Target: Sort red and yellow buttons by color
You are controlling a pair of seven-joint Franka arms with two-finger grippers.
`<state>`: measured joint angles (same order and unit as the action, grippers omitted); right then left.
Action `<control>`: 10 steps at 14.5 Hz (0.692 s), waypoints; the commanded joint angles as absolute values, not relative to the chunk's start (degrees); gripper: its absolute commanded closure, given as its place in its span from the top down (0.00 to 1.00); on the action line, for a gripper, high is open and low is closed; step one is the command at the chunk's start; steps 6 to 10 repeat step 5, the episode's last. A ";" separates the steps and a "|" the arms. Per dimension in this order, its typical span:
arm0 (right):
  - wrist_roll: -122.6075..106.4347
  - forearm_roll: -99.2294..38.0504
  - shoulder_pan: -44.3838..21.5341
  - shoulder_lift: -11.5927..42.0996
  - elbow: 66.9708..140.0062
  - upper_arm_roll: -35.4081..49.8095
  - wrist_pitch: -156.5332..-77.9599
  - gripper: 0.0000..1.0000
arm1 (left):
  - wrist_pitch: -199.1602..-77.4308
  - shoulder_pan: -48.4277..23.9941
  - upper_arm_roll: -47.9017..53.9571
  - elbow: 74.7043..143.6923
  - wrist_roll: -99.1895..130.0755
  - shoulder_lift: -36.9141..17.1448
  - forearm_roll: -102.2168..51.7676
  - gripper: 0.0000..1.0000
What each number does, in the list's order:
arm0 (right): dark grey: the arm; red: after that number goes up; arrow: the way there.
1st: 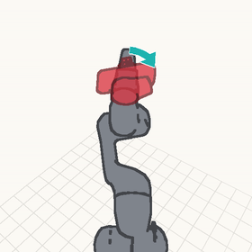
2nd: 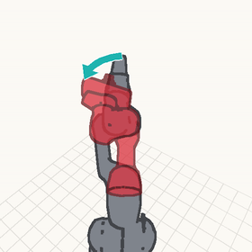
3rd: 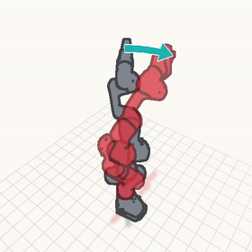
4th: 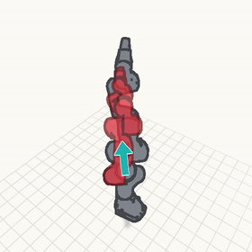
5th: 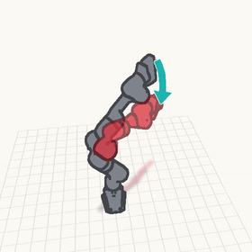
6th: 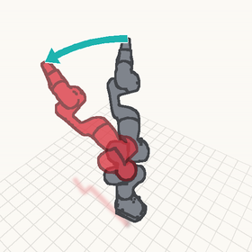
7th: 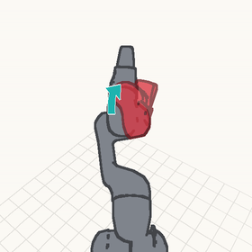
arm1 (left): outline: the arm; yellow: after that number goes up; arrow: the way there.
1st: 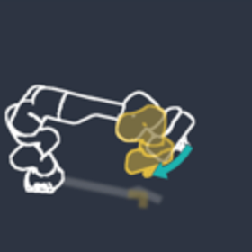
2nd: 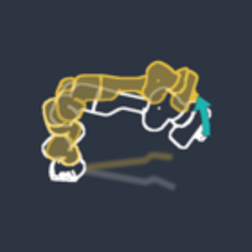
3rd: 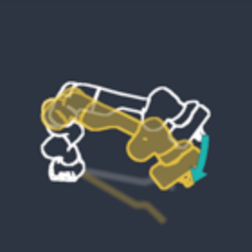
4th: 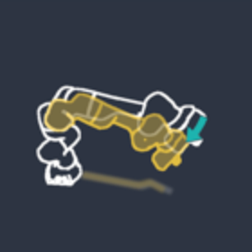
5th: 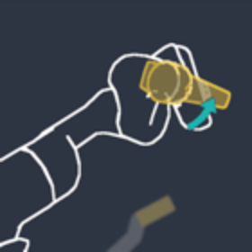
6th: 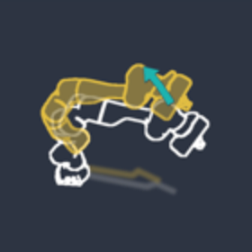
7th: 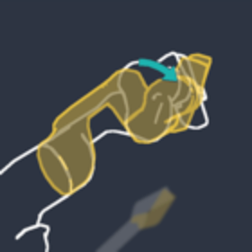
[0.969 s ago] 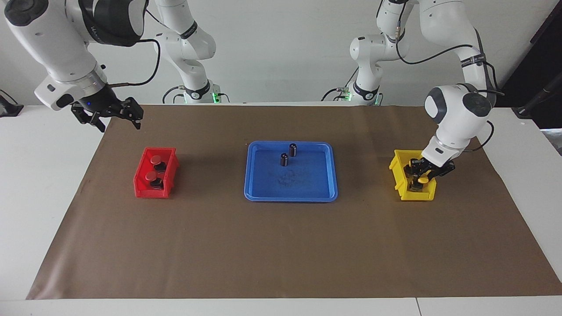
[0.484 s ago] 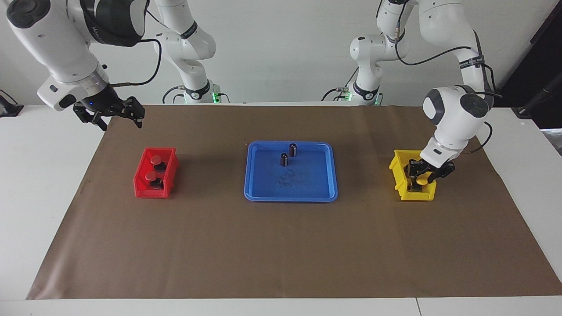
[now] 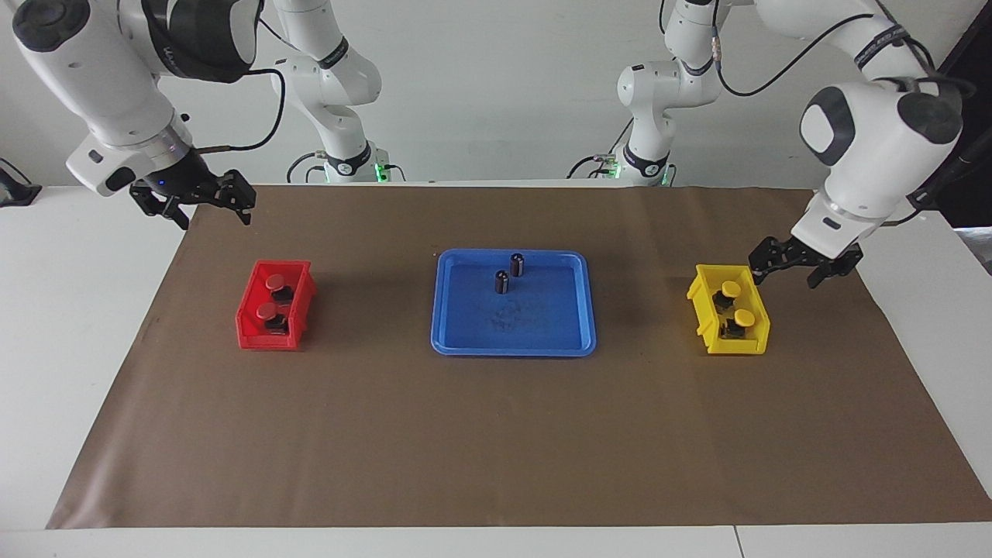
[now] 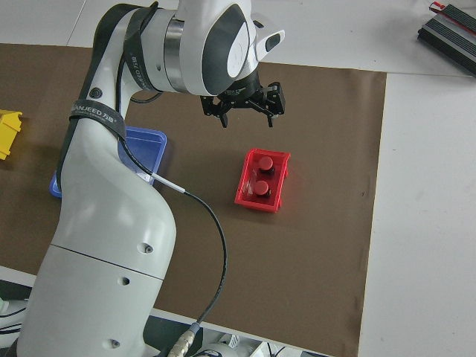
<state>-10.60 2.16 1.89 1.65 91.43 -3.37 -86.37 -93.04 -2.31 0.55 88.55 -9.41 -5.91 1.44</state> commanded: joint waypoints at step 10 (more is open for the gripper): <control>-9.84 2.90 2.20 1.93 90.44 -3.08 -85.60 1.00 | -85.61 -4.31 1.41 82.35 -7.91 -5.45 -0.87 1.00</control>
